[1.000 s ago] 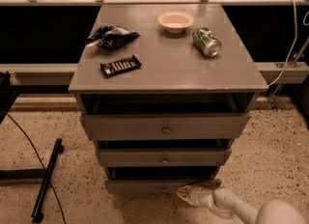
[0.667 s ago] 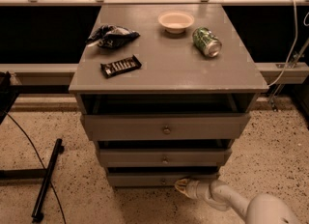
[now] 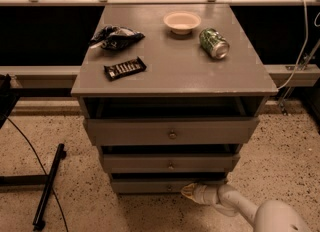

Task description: Close bottom drawer

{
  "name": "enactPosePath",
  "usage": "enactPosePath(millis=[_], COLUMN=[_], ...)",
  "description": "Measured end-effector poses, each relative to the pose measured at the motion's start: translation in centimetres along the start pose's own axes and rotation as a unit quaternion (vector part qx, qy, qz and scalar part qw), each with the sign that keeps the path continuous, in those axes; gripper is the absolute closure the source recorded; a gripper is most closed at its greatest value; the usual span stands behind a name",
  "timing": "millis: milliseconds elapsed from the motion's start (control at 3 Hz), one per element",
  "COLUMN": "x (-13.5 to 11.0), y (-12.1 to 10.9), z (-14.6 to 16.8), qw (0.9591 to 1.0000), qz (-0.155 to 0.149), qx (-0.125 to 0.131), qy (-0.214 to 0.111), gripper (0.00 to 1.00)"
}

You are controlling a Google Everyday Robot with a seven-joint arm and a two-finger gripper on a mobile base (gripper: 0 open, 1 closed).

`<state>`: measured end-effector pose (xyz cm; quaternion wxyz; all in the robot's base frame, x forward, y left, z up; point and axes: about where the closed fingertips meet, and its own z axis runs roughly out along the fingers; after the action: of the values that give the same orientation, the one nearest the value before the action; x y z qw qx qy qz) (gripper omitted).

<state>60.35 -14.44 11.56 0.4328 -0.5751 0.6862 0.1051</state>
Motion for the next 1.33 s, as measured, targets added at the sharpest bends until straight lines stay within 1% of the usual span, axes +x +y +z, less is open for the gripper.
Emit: enactPosePath(millis=[667, 1000, 1333], x=[0.0, -1.3, -2.8], y=[0.0, 2.5, 6.5], z=[0.0, -3.6, -10.3], qw=[1.0, 0.9989, 0.9914], qz=[0.0, 0.002, 0.01], qx=[0.0, -0.038, -0.085], qy=[0.0, -0.028, -0.099], gripper=[1.0, 1.0, 0.74])
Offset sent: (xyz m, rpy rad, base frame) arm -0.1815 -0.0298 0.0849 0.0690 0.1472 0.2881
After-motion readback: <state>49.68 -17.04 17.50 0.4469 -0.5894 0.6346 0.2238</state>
